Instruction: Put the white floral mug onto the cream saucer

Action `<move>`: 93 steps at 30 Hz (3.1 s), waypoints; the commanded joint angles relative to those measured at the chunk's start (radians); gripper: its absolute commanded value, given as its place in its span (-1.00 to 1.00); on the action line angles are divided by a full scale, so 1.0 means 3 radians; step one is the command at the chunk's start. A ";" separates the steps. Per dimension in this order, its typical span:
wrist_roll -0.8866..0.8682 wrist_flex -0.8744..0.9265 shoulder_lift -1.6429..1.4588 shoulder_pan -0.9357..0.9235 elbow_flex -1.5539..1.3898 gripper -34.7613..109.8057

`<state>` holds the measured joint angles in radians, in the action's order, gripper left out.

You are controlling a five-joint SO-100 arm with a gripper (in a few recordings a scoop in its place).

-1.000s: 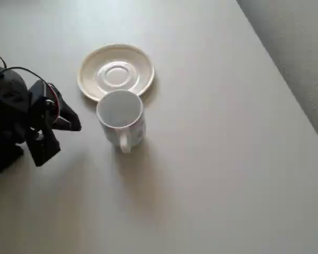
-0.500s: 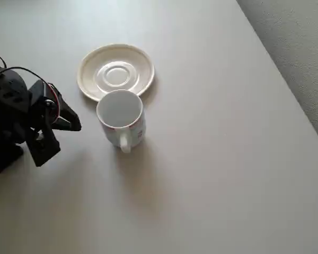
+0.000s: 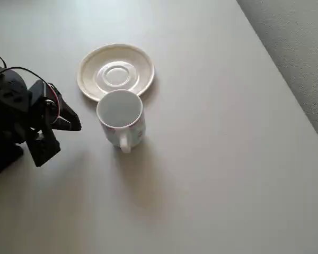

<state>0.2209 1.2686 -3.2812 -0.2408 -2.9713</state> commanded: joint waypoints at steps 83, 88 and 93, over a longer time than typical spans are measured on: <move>0.0583 -0.0373 0.5369 -0.0404 0.3221 -0.34; 0.0578 -0.0440 0.5456 -0.0363 0.3196 -0.54; 0.0552 -0.0440 0.5425 -0.0358 0.3196 -0.54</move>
<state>0.4004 1.1474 -1.6628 -0.3528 -1.9911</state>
